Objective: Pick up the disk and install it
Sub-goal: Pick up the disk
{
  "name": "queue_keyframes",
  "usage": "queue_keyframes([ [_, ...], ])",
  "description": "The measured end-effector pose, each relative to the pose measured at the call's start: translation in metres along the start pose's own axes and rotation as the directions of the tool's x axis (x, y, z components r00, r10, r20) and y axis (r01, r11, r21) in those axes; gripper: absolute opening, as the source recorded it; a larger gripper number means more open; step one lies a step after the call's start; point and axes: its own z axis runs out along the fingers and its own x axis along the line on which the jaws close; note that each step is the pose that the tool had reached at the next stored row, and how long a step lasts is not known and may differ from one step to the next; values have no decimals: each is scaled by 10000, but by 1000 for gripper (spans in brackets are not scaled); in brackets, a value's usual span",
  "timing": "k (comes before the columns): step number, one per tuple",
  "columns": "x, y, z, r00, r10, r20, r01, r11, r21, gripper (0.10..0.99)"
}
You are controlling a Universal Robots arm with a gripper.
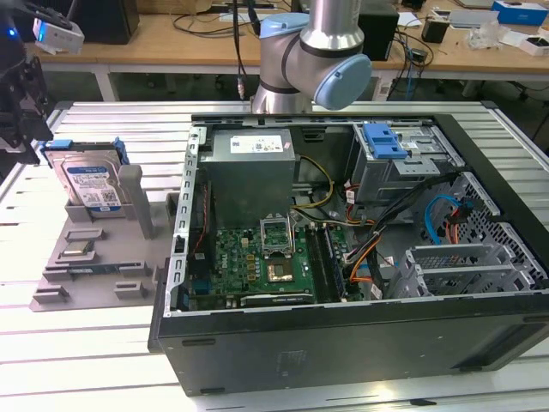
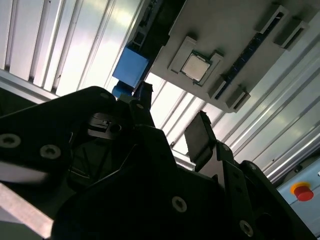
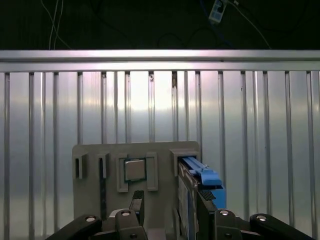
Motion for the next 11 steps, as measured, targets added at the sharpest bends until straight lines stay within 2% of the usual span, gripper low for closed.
queue_keyframes([
  [2,-28,-7,23,10000,2,-1,-2,10000,-1,541],
  [3,-85,-18,29,10000,1,0,-1,10000,0,541],
  [5,-133,-28,33,10000,1,0,-1,10000,1,541],
  [6,-184,-45,37,10000,0,-1,0,10000,-1,541],
  [11,-295,-110,87,10000,-12,-7,12,10000,-1,541],
])
